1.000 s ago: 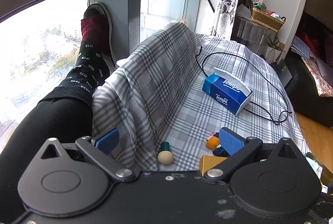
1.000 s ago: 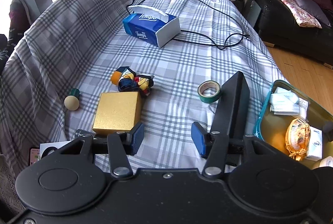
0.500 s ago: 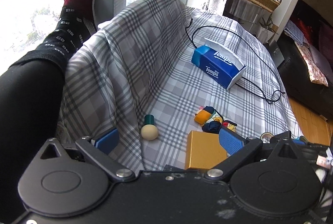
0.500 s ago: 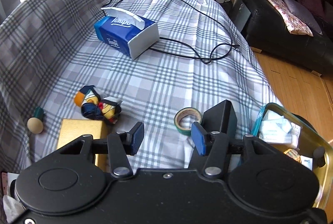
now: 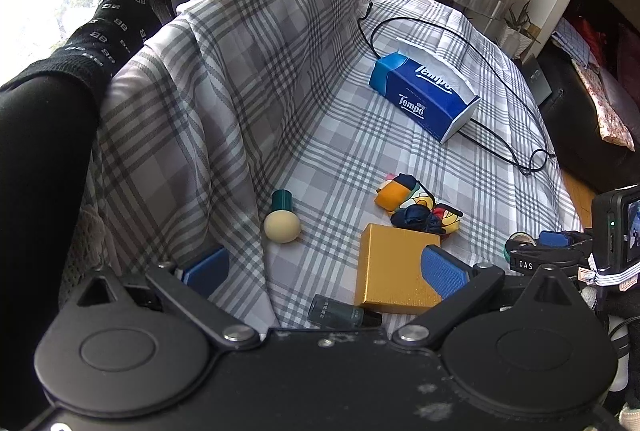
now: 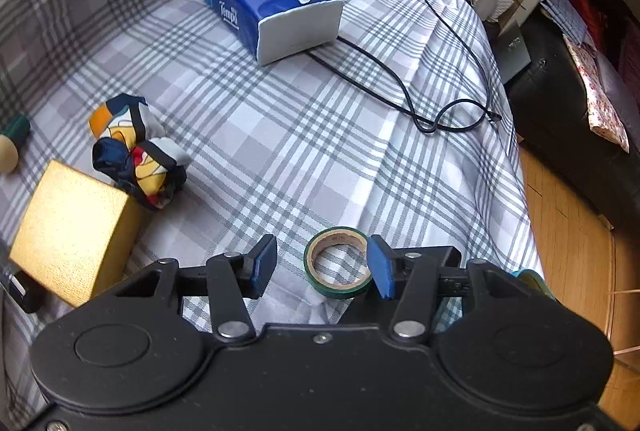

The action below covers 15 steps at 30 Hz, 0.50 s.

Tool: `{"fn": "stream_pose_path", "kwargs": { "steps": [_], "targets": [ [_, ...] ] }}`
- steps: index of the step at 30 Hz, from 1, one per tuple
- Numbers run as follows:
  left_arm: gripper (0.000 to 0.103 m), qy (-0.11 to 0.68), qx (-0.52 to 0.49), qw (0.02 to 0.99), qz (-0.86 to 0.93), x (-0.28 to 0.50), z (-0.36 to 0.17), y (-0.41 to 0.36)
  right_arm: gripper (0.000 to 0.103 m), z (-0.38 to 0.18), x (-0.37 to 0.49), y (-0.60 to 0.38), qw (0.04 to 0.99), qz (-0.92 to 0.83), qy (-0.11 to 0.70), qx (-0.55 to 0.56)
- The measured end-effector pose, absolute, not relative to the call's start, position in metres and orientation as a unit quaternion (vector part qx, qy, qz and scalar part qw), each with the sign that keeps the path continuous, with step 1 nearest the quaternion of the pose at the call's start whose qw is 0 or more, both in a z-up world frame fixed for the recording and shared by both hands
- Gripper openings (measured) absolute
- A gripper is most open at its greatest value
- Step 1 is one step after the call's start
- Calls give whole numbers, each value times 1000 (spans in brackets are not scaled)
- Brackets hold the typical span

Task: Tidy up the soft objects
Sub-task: 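Lower the right tool toward the green tape roll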

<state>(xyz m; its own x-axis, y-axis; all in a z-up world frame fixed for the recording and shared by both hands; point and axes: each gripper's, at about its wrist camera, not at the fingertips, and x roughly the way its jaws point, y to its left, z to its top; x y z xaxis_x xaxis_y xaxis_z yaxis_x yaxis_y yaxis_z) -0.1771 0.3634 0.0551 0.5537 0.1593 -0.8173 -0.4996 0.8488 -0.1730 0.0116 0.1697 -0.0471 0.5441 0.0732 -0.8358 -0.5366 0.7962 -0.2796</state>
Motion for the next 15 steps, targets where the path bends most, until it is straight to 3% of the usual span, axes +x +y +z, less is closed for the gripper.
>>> {"fn": "stream_pose_path", "kwargs": {
  "steps": [13,15],
  "targets": [
    [102,449,-203,849,191,-169,44,364,48,-76,24,166,813,191,461,-302],
    [102,451,-206,847,190,-169,43,365,39,-75,22,166,815,193,456,-300]
  ]
}}
